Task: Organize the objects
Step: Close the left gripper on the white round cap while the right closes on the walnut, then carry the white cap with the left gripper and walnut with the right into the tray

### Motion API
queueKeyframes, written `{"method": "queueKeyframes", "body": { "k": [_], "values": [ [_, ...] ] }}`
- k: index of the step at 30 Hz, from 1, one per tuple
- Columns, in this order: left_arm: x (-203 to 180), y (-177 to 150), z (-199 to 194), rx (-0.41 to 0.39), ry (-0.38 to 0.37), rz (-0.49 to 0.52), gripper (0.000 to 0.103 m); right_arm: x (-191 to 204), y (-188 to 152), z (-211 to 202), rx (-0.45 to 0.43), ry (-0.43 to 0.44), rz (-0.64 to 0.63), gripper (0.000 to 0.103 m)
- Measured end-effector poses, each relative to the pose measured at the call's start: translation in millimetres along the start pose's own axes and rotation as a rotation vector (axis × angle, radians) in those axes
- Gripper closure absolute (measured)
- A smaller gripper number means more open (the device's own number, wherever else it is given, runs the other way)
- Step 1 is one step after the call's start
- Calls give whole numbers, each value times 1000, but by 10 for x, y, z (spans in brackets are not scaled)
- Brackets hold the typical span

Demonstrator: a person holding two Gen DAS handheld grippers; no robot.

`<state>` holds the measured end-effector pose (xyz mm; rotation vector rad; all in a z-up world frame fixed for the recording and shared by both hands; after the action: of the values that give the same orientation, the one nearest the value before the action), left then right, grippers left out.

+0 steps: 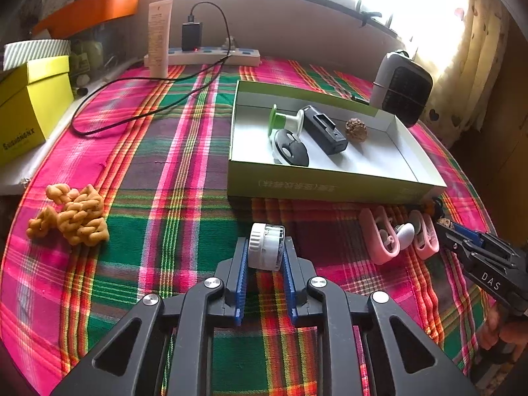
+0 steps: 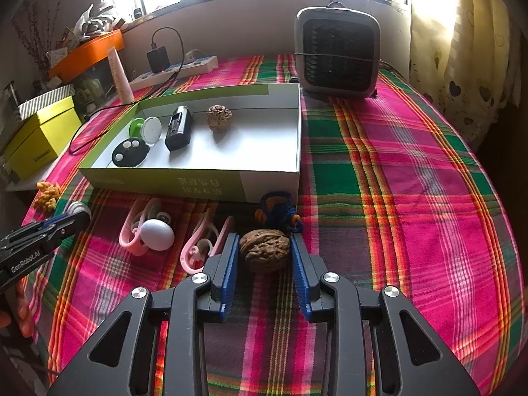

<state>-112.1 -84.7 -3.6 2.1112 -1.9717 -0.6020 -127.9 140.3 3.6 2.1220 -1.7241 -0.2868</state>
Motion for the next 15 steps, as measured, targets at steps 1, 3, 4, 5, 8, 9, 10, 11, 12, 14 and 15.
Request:
{"method": "queueKeyframes", "body": {
  "k": [1,3,4,5,8,9,10,11,12,14,15],
  "values": [
    [-4,-2,-7,-1,-1,0,85,0,-1,-1,0,2,0,71],
    [-15,-5,-20,-5,-2,1,85,3,-4,-5,0,7,-2,71],
    [-20,-6,-31,-8,-3,3,85,9,-5,-7,0,8,-2,71],
    [-25,-4,-43,-11,-3,4,85,11,-6,-13,-2,9,-2,71],
    [-46,6,-85,-22,-8,9,85,22,-4,-47,-10,15,-3,71],
    [-58,13,-101,-26,-10,11,85,29,2,-63,-15,19,-5,71],
    [-64,21,-113,-29,-11,14,85,35,8,-75,-18,21,-7,71],
    [-72,25,-127,-32,-13,16,85,42,17,-89,-22,21,-9,71],
    [-91,34,-143,-36,-16,21,85,45,24,-100,-25,21,-11,71],
    [-113,48,-163,-41,-19,28,85,47,39,-117,-30,23,-12,71],
    [-131,60,-176,-44,-22,33,85,48,46,-119,-32,25,-12,71]
  ]
}}
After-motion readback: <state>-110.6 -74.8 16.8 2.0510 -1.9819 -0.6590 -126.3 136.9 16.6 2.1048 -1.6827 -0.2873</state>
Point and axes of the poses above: each gripper's, at about its wrist camera, not at the fingertips, and z roughly the way its jaws point, x to its left, y to its top, the point moved 1 cm from there along z, roughly the way its jaws point, and after that the axes turned 15 degrees about x, right-handed, at the moved point
